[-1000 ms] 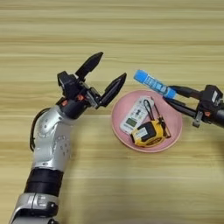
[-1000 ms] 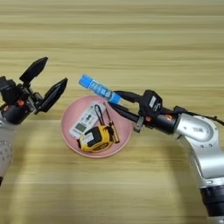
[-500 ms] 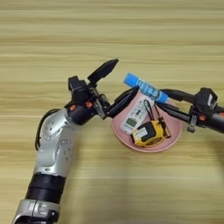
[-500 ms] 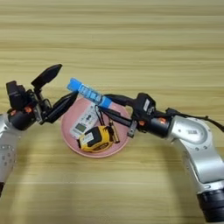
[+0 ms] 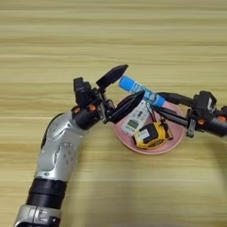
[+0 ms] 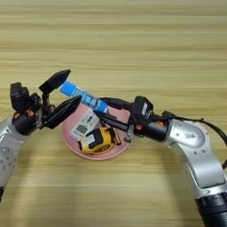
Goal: Move the objects on the table
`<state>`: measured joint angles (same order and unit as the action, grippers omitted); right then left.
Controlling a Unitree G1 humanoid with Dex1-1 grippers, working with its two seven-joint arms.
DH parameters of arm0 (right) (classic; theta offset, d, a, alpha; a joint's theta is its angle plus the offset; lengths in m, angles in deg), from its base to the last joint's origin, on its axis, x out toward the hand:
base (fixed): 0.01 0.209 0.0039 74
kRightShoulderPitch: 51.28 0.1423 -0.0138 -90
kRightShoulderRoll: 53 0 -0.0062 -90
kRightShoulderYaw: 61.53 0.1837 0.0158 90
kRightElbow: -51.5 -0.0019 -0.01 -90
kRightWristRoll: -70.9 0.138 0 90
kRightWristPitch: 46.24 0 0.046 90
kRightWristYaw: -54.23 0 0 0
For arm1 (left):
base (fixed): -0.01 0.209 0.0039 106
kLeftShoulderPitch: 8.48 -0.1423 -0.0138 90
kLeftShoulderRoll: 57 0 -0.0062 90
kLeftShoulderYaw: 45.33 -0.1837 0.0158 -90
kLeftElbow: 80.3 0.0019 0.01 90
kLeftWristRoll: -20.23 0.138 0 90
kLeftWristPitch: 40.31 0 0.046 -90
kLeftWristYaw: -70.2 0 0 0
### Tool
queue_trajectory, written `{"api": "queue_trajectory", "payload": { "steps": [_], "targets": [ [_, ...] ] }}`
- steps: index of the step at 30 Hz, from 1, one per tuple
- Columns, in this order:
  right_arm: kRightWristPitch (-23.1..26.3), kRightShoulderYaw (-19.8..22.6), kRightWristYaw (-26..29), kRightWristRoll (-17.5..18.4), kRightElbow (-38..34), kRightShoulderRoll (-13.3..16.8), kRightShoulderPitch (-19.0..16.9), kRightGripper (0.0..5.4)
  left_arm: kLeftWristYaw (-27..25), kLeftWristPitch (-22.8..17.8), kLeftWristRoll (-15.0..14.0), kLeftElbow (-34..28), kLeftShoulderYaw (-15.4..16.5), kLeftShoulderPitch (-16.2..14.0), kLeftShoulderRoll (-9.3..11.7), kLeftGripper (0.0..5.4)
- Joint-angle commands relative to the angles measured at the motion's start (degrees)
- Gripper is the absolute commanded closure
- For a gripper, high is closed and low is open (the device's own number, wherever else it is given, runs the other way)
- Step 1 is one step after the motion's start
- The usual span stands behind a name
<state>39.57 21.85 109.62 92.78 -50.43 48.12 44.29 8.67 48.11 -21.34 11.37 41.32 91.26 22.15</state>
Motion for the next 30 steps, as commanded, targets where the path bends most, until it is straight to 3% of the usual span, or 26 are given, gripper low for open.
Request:
{"api": "queue_trajectory", "payload": {
  "steps": [1, 4, 8, 30],
  "targets": [
    [-0.20, 0.17, 0.37, 0.95, -1.00, -0.28, 0.19, 4.01, -0.56, -4.01, -3.15, -1.02, 0.78, -0.15, -0.15, 0.00],
    [-0.43, 0.27, 0.66, 1.63, -1.27, -0.51, 0.20, 4.01, -0.78, -6.88, -5.09, -1.65, 1.28, -0.07, 0.10, 0.23],
    [-0.34, 0.45, 0.99, 2.52, -1.88, -0.56, 0.10, 4.01, -0.90, -8.72, -5.60, -2.22, 1.48, -0.08, 0.20, 0.65],
    [-0.59, 0.55, 1.64, 2.83, -1.70, -1.24, 0.50, 4.01, -2.81, -10.19, -5.44, -2.08, 1.65, -0.16, 0.16, 2.74]
  ]
}}
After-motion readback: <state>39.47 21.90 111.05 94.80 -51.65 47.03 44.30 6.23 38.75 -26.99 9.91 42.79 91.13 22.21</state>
